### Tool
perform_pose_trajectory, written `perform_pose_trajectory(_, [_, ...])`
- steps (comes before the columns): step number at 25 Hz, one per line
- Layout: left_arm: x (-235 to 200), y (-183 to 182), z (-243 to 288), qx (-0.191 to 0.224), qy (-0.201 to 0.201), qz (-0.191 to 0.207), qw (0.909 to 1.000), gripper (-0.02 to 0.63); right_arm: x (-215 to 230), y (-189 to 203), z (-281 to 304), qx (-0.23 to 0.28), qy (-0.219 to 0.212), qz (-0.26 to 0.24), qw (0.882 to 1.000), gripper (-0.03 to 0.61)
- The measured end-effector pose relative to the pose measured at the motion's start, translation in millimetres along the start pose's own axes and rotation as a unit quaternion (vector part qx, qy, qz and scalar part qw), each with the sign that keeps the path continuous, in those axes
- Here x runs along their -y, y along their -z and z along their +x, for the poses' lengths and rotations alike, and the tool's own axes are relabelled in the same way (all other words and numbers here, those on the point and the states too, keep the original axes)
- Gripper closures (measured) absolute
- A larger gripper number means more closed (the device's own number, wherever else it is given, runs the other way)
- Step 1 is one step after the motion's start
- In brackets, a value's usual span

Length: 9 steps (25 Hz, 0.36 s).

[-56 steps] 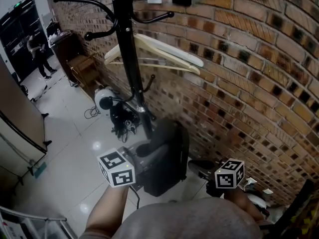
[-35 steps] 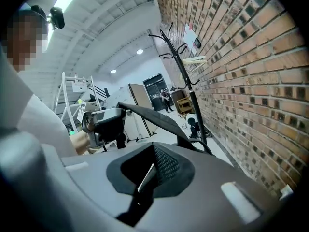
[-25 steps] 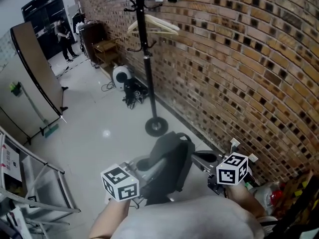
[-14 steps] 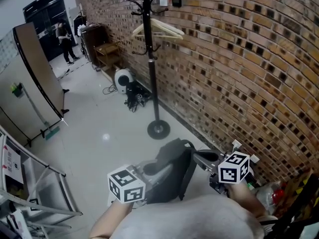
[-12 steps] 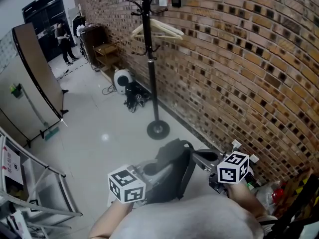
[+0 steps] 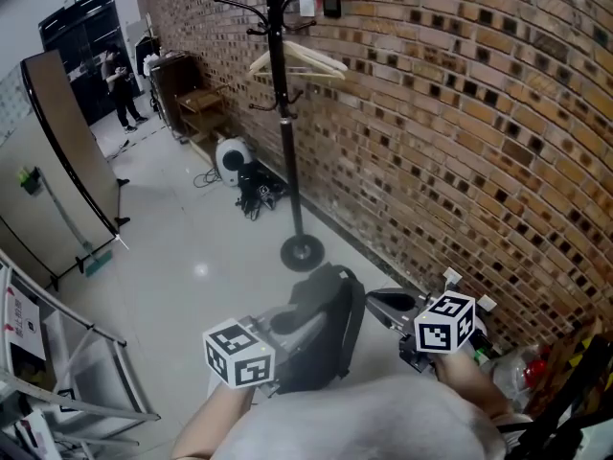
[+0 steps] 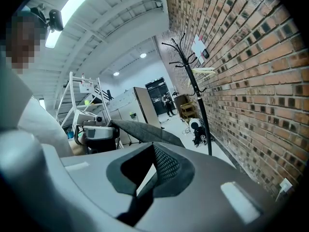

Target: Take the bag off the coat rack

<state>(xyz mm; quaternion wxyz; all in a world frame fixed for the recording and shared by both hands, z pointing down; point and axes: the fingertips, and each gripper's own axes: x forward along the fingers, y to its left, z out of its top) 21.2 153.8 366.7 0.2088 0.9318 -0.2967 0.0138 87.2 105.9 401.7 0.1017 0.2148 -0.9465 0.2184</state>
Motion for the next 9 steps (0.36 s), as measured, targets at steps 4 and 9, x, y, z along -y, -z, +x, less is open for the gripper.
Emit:
perform_pose_trajectory(4, [2, 1, 6, 0.000, -0.009, -0.006, 0.9999, 0.592, 4, 0, -8, -0.001, -0.006, -0.003, 1.000, 0.580])
perform_pose_trajectory(9, [11, 4, 14, -0.003, -0.015, -0.006, 0.9999, 0.592, 3, 3, -17, -0.003, -0.017, -0.009, 1.000, 0.580])
